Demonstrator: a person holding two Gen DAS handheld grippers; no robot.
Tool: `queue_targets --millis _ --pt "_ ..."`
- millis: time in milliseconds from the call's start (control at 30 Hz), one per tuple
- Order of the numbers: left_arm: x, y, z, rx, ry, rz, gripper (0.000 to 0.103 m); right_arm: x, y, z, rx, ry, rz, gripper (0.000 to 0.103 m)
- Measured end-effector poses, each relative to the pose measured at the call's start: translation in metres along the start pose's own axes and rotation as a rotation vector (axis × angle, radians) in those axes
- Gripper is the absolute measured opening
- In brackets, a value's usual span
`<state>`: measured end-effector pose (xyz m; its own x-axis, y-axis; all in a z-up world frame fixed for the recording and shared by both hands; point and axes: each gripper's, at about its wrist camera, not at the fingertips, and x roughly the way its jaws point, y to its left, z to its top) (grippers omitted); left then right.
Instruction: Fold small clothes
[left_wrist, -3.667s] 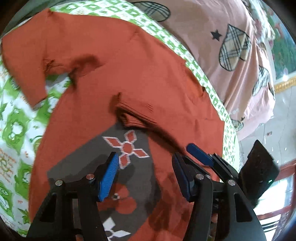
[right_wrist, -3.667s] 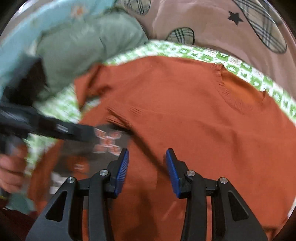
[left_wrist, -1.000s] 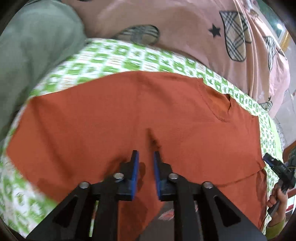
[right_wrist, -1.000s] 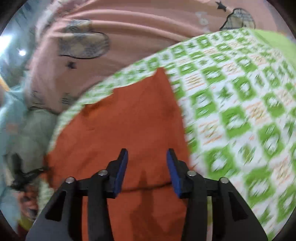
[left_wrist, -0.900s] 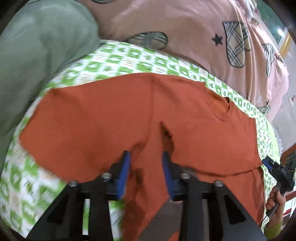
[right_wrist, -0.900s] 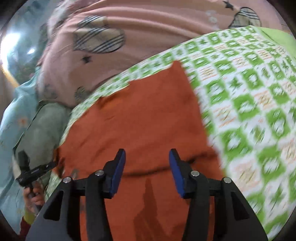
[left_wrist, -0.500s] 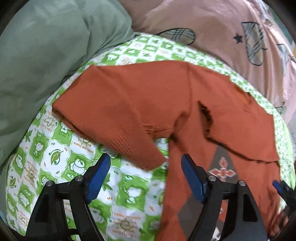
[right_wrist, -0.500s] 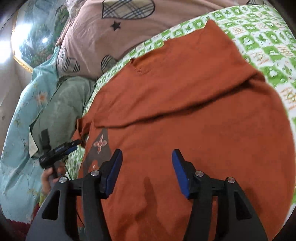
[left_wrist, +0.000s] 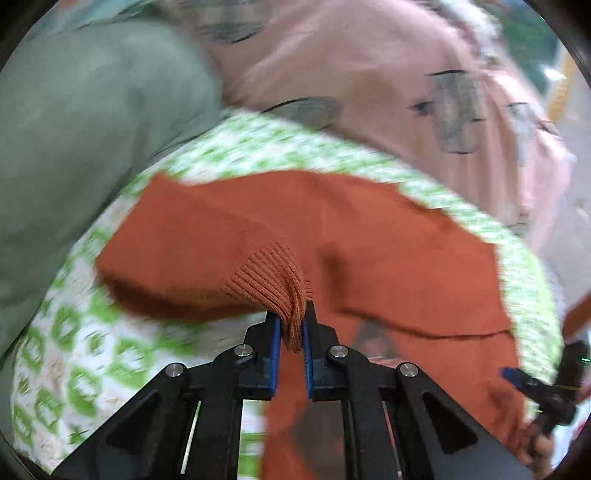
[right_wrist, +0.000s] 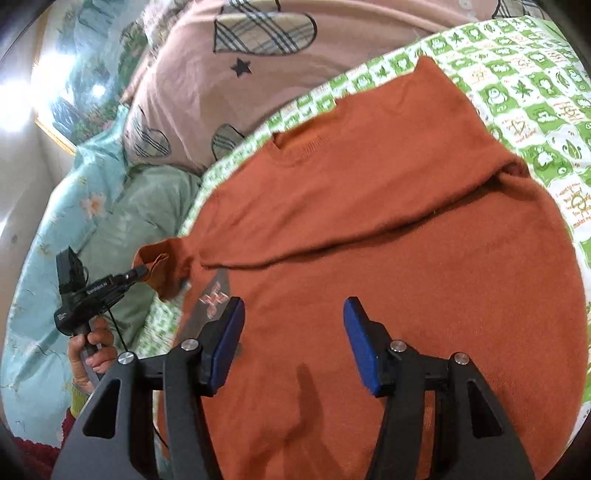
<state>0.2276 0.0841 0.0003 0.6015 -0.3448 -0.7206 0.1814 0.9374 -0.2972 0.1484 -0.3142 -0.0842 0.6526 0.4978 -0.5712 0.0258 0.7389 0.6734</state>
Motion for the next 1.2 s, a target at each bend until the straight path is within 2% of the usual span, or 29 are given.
queue_targets --millis 133,167,233,400,467,600,700,800,833,933,1067,1133,1200 --pt "-0.002 -0.068 0.017 0.106 -0.002 -0.148 0.009 -0.016 -0.004 0.009 0.014 -0.047 0.014 0.057" --pt "0.004 -0.09 0.02 0.13 0.012 -0.194 0.009 -0.021 -0.006 0.011 0.02 -0.065 0.017 0.057" --pt "0.022 -0.131 0.027 0.191 0.041 -0.242 0.009 -0.035 -0.012 0.014 0.031 -0.104 0.023 0.057" --pt "0.085 -0.215 0.02 0.293 0.133 -0.298 0.009 -0.054 -0.031 0.021 0.065 -0.139 -0.007 0.057" --pt "0.111 -0.242 0.012 0.318 0.163 -0.295 0.009 -0.056 -0.037 0.022 0.078 -0.144 -0.021 0.057" --pt "0.161 -0.271 -0.004 0.363 0.22 -0.284 0.013 -0.052 -0.044 0.024 0.088 -0.131 -0.039 0.057" --pt "0.18 -0.268 -0.014 0.351 0.268 -0.286 0.025 -0.042 -0.042 0.025 0.082 -0.11 -0.035 0.057" --pt "0.174 -0.255 -0.019 0.321 0.266 -0.279 0.053 -0.03 -0.037 0.028 0.066 -0.092 -0.031 0.057" --pt "0.168 -0.248 -0.019 0.312 0.258 -0.278 0.056 -0.026 -0.036 0.03 0.059 -0.088 -0.027 0.057" --pt "0.142 -0.221 -0.021 0.279 0.236 -0.288 0.059 -0.014 -0.032 0.04 0.028 -0.073 -0.026 0.057" --pt "0.095 -0.166 -0.034 0.237 0.167 -0.22 0.06 0.01 -0.03 0.059 -0.008 -0.031 -0.035 0.057" --pt "0.077 -0.133 -0.044 0.206 0.141 -0.151 0.06 0.028 -0.029 0.072 -0.025 -0.001 -0.036 0.057" --pt "0.064 -0.095 -0.057 0.162 0.122 -0.043 0.06 0.046 -0.03 0.082 -0.052 0.026 -0.046 0.057"
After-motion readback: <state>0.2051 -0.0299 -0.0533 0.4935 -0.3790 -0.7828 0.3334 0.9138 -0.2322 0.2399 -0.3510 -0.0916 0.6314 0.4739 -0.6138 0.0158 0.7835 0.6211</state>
